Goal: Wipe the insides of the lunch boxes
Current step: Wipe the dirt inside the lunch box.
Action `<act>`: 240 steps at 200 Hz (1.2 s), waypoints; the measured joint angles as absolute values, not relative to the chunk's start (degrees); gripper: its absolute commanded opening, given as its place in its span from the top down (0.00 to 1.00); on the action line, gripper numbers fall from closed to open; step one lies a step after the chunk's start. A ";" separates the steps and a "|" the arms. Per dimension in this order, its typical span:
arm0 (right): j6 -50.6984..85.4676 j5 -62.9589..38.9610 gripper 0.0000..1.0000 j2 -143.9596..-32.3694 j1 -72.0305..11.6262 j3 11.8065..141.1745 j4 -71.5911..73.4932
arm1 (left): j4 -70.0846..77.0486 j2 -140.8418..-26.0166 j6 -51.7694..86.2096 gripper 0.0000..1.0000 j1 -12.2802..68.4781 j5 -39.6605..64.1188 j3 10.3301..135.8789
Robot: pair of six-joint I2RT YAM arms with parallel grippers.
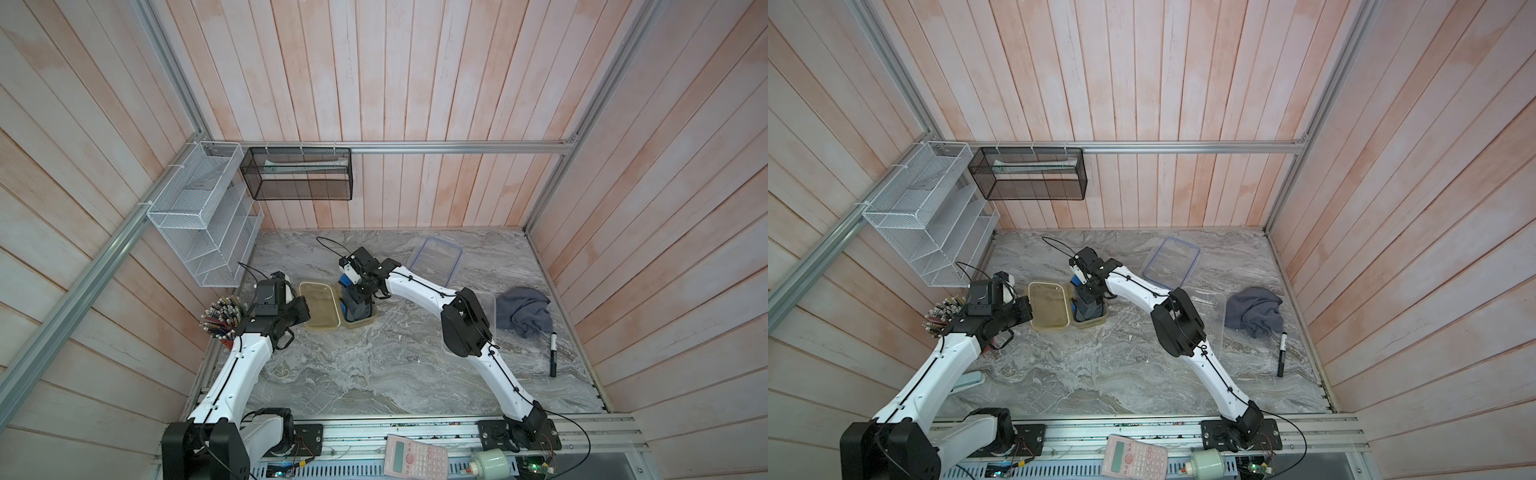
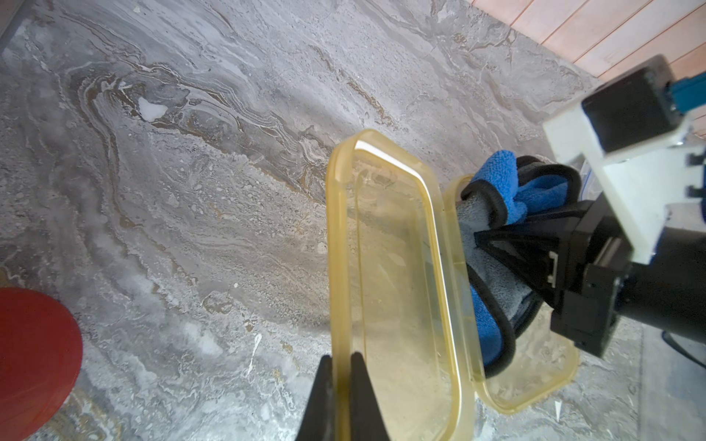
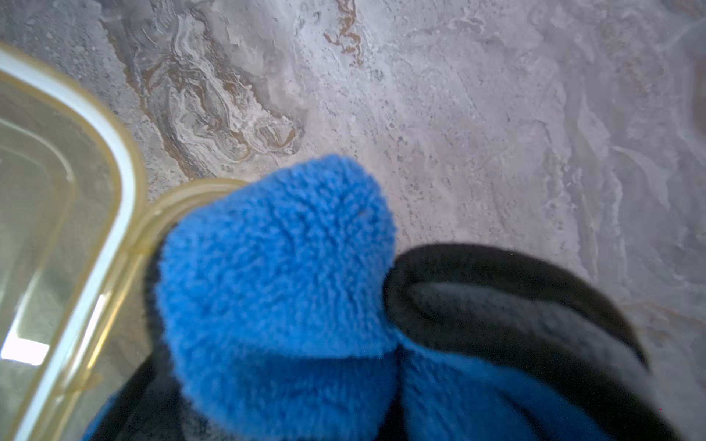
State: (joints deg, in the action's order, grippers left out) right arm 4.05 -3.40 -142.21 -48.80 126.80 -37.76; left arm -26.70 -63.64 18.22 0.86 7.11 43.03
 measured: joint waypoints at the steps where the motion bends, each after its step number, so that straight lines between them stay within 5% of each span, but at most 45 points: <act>1: 4.10 -3.49 1.00 -142.21 -48.80 126.80 -37.74 | -26.65 -63.64 18.22 0.98 0.89 7.09 43.03; 90: 6.07 -15.25 1.00 -139.50 -51.16 122.54 -30.44 | -26.57 -64.84 18.28 0.98 -0.49 6.83 43.03; 197: 12.19 -24.73 1.00 -96.66 -42.39 87.59 -5.23 | -26.63 -66.92 17.50 0.98 -1.48 7.53 45.34; 240: 16.67 -24.77 1.00 -88.97 -33.80 72.99 0.32 | -26.63 -68.64 16.91 0.98 -2.72 8.03 45.80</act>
State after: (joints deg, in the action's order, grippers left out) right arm 16.67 -24.77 -88.97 -33.80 72.99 0.32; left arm -26.63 -68.64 16.91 -2.72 8.03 45.80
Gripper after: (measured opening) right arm 0.087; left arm 0.049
